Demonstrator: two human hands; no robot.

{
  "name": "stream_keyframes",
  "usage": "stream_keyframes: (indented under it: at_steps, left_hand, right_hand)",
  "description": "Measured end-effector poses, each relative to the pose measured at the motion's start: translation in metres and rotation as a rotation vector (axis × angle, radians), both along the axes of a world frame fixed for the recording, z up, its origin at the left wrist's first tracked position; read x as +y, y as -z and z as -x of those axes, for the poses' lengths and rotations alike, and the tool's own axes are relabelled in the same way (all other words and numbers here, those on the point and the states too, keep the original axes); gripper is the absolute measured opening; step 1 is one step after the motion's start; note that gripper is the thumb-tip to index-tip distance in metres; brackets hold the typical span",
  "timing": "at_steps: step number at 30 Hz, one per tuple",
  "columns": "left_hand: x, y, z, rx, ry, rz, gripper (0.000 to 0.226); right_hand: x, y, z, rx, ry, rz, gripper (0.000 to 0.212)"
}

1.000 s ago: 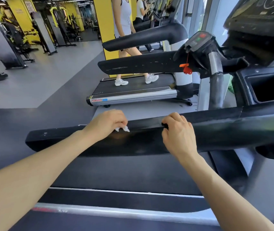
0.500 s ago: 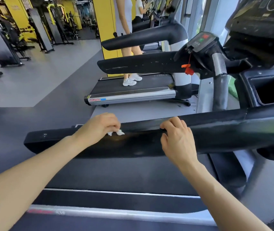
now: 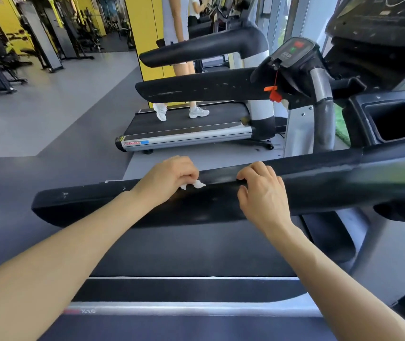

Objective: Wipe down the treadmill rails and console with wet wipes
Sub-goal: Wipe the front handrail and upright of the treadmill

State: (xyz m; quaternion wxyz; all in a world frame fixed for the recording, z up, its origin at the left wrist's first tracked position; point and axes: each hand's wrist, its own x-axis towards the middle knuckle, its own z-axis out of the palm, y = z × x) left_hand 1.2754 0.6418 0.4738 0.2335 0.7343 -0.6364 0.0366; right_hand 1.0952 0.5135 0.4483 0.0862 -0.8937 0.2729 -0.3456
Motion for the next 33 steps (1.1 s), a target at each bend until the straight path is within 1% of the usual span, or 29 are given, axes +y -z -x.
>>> stream_keyframes:
  at_steps: [3, 6, 7, 8, 9, 11, 13, 15, 16, 18, 21, 22, 23, 24, 25, 27, 28, 29, 31, 33]
  left_hand:
    - [0.03, -0.005, -0.012, -0.007, -0.053, -0.061, 0.012]
    - [0.041, -0.012, -0.015, 0.015, -0.139, -0.171, 0.015]
    - [0.04, -0.014, -0.012, 0.025, -0.184, -0.163, 0.015]
    - [0.036, -0.016, -0.006, 0.055, -0.235, -0.113, 0.013]
    - [0.032, -0.02, 0.002, 0.125, -0.279, -0.023, 0.011]
    - [0.015, -0.028, 0.026, 0.352, -0.331, 0.188, 0.01]
    - [-0.005, -0.035, 0.056, 0.545, -0.325, 0.284, 0.009]
    - [-0.023, -0.036, 0.083, 0.706, -0.298, 0.301, 0.012]
    - [-0.031, -0.036, 0.093, 0.804, -0.303, 0.302, 0.014]
    - [-0.043, -0.035, 0.106, 0.986, -0.314, 0.295, 0.019]
    - [-0.056, -0.037, 0.124, 1.304, -0.263, 0.237, 0.018]
    - [-0.061, -0.037, 0.128, 1.365, -0.24, 0.221, 0.017]
    - [-0.065, -0.037, 0.131, 1.374, -0.229, 0.21, 0.017]
    - [-0.068, -0.036, 0.132, 1.331, -0.23, 0.2, 0.016]
    - [-0.07, -0.034, 0.131, 1.222, -0.247, 0.192, 0.015]
    - [-0.067, -0.029, 0.124, 0.925, -0.297, 0.179, 0.013]
    - [-0.062, -0.025, 0.12, 0.807, -0.317, 0.179, 0.014]
    - [-0.055, -0.021, 0.115, 0.731, -0.329, 0.191, 0.015]
    - [-0.041, -0.014, 0.103, 0.635, -0.351, 0.213, 0.017]
    - [-0.028, -0.01, 0.086, 0.579, -0.388, 0.232, 0.018]
  right_hand:
    - [0.015, 0.004, -0.003, 0.024, -0.016, -0.019, 0.02]
    - [0.029, 0.006, -0.002, 0.039, -0.045, -0.072, 0.021]
    - [0.034, 0.006, -0.001, 0.041, -0.065, -0.11, 0.023]
    - [0.038, 0.004, 0.0, 0.044, -0.09, -0.159, 0.024]
    - [0.042, 0.002, 0.0, 0.036, -0.124, -0.214, 0.025]
    - [0.05, -0.004, 0.0, -0.049, -0.214, -0.327, 0.023]
    - [0.054, -0.014, -0.001, -0.187, -0.258, -0.402, 0.015]
    - [0.052, -0.023, 0.001, -0.301, -0.227, -0.454, 0.003]
    - [0.049, -0.026, 0.004, -0.341, -0.199, -0.476, 0.001]
    - [0.039, -0.028, 0.013, -0.387, -0.146, -0.521, 0.005]
    - [0.022, -0.03, 0.025, -0.414, -0.058, -0.549, 0.008]
    - [0.016, -0.03, 0.028, -0.417, -0.039, -0.542, 0.007]
    - [0.008, -0.031, 0.03, -0.409, -0.029, -0.523, 0.005]
    - [-0.001, -0.032, 0.031, -0.384, -0.018, -0.484, 0.006]
    - [-0.011, -0.032, 0.032, -0.347, 0.005, -0.421, 0.013]
    - [-0.032, -0.028, 0.035, -0.235, 0.089, -0.255, 0.028]
    - [-0.042, -0.025, 0.036, -0.174, 0.14, -0.18, 0.028]
    - [-0.049, -0.021, 0.037, -0.116, 0.185, -0.127, 0.025]
    - [-0.055, -0.015, 0.037, -0.01, 0.244, -0.071, 0.018]
    - [-0.05, -0.011, 0.03, 0.034, 0.244, -0.056, 0.019]
